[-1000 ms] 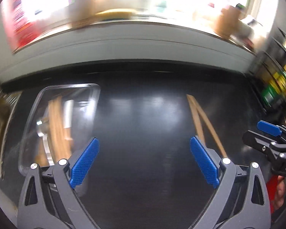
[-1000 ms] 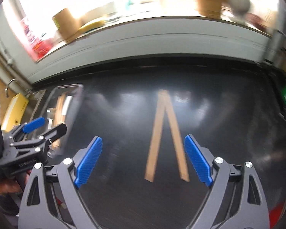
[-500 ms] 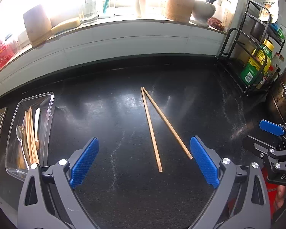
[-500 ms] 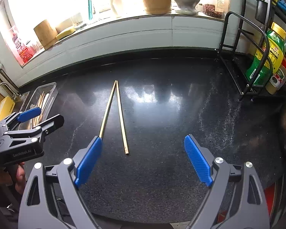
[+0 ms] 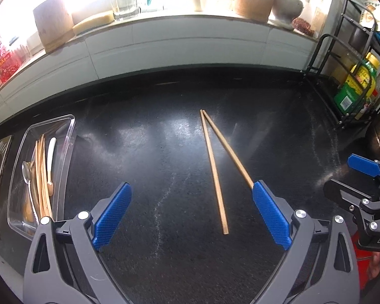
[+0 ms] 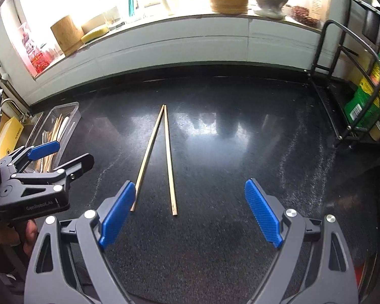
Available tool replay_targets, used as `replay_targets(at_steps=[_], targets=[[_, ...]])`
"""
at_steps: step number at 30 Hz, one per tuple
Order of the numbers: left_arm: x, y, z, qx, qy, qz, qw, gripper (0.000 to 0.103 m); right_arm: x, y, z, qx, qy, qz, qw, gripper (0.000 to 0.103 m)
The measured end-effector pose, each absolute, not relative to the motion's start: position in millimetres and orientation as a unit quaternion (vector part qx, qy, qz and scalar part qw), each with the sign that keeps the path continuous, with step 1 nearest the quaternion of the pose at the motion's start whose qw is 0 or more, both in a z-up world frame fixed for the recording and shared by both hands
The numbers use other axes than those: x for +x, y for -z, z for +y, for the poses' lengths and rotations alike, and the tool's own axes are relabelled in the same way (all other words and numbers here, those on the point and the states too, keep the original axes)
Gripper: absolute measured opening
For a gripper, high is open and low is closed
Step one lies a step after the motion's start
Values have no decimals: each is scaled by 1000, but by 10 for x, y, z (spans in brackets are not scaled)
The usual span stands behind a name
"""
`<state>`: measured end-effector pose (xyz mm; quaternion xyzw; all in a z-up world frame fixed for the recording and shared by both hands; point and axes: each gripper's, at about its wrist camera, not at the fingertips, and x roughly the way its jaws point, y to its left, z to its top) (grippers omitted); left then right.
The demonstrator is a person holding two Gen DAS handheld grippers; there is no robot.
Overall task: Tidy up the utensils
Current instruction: 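Move both open tools back toward the last two chopsticks, then grasp a chopstick with the left tool while the right tool grasps the other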
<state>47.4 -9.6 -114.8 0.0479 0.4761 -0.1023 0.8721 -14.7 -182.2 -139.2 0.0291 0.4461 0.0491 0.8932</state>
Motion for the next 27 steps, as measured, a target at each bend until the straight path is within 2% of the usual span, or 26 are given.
replay_targets(at_steps=[22,27], targets=[[1431,2277,-183,64,129,547,825,94,875,2358,-1462,-48,-69,516,853,84],[1540,2306,-250,78,145,528,833,94,982,2524,-1400,-73,-77,522,846,77]])
